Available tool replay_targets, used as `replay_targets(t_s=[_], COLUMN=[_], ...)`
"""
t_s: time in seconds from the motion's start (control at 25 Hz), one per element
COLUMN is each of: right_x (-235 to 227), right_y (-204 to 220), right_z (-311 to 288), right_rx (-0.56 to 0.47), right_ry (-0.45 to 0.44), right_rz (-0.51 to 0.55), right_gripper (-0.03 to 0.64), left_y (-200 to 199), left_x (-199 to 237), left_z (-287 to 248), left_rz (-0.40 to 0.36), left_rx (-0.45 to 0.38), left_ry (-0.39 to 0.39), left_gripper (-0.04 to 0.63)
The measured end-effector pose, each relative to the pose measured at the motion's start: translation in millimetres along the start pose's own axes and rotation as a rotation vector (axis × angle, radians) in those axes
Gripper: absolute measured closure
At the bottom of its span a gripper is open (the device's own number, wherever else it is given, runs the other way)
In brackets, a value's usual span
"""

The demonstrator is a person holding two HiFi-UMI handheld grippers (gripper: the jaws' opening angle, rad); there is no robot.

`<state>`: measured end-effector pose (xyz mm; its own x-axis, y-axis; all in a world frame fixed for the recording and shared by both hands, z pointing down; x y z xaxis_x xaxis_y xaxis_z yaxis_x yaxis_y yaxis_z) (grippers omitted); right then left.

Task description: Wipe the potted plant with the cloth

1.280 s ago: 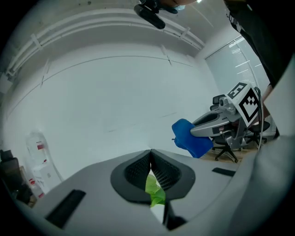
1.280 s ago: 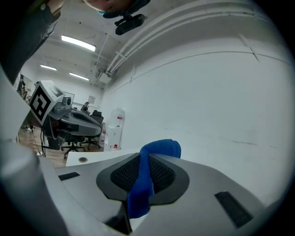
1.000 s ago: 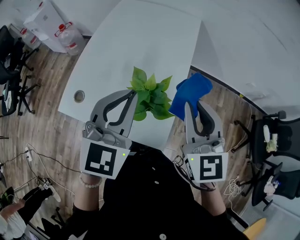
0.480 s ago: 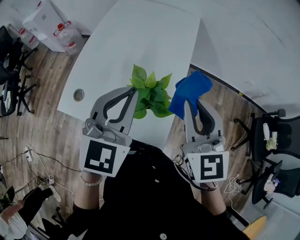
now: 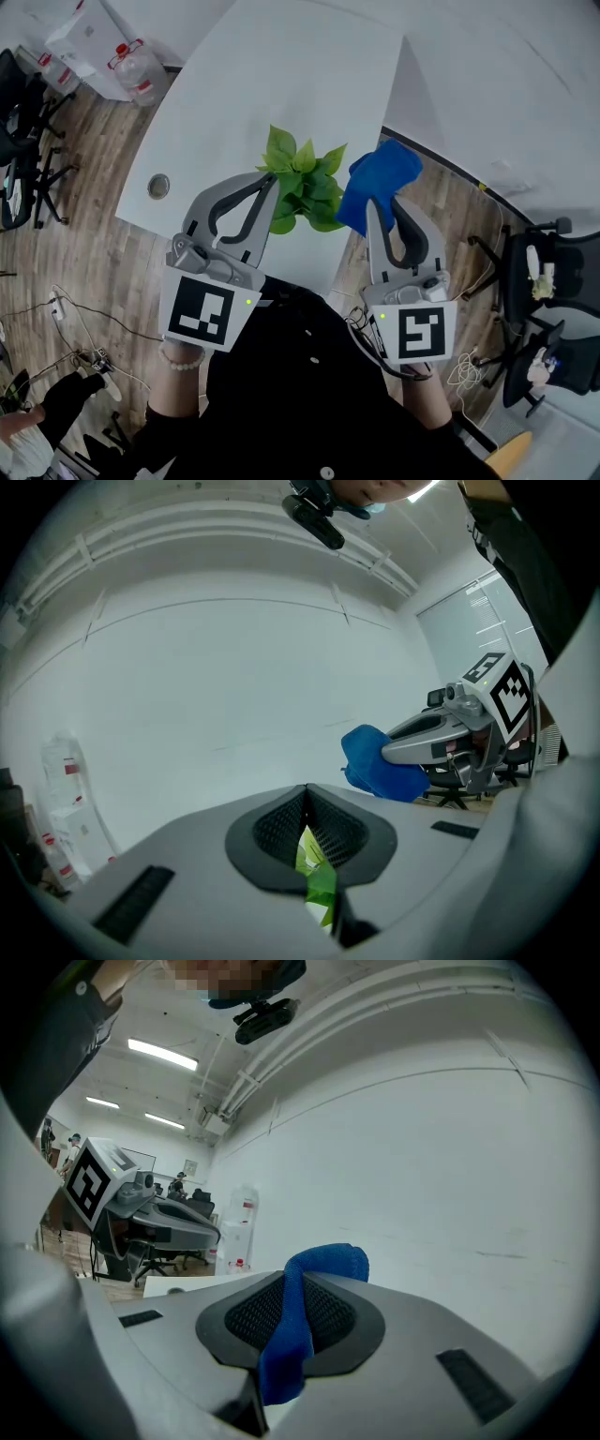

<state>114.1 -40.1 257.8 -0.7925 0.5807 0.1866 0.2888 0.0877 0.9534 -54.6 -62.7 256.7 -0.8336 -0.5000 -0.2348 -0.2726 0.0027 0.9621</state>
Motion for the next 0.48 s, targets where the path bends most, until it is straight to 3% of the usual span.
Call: replay_targets(t_s=[0.48], right_x=[7.6], right_y=[-7.6], right_z=[-4.6], right_rx=[-0.013], right_ry=[-0.027], right_rz=[0.017], right_gripper=[0.534], left_y=[4.3], left_x=[-1.0], left_z=[-1.2], left_rz=[0.021], left_rx=[0.014], left_ry=[0.022], left_gripper=[0.581])
Point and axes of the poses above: the fingertips, and each gripper's own axes: z backward along the fingers, x to its left, y out of its underside, the point moved 5 cm from there along z, backward along the fingers, and after that the axes turned 11 degrees about -y, right-handed, at the moved point
